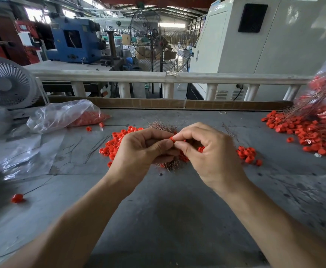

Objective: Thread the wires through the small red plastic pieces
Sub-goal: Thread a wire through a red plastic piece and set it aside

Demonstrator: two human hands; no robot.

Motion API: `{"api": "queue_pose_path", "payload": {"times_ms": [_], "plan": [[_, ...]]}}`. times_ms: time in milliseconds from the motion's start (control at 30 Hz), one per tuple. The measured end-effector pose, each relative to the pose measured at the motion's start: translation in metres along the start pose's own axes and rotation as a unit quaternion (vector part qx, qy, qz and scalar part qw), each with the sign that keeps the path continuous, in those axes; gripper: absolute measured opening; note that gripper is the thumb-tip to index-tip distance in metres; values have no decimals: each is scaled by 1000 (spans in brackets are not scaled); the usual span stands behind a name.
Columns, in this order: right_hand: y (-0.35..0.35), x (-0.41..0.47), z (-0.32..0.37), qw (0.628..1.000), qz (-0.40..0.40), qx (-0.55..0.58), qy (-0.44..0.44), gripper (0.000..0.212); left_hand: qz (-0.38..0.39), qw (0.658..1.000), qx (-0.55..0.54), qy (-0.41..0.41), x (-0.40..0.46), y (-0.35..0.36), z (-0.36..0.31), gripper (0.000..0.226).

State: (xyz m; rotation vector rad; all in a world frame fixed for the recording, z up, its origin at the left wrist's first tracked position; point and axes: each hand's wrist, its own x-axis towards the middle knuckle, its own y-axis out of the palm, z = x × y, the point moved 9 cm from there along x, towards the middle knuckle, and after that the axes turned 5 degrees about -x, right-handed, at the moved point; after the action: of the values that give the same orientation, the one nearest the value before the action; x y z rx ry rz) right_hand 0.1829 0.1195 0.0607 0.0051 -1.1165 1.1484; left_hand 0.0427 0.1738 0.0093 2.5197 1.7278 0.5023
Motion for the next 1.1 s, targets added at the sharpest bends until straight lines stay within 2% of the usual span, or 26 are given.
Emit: {"api": "queue_pose_path", "payload": {"times_ms": [267, 400, 500, 567, 667, 1100], "plan": [[4, -3, 12, 994, -20, -96, -43, 17, 1, 992, -103, -78, -2, 1, 14, 37], [5, -5, 18, 986, -38, -153, -45, 15, 16, 982, -144, -123, -4, 7, 23, 32], [5, -6, 20, 986, -41, -152, -49, 12, 29, 977, -158, -139, -5, 9, 25, 27], [4, -6, 20, 988, -46, -142, -50, 10, 39, 975, -162, -145, -5, 10, 24, 17], [4, -4, 18, 988, -44, -140, -49, 12, 39, 976, -159, -144, -4, 10, 25, 17], [7, -6, 24, 980, -24, -181, -72, 10, 14, 987, -105, -117, -5, 6, 25, 45]]}}
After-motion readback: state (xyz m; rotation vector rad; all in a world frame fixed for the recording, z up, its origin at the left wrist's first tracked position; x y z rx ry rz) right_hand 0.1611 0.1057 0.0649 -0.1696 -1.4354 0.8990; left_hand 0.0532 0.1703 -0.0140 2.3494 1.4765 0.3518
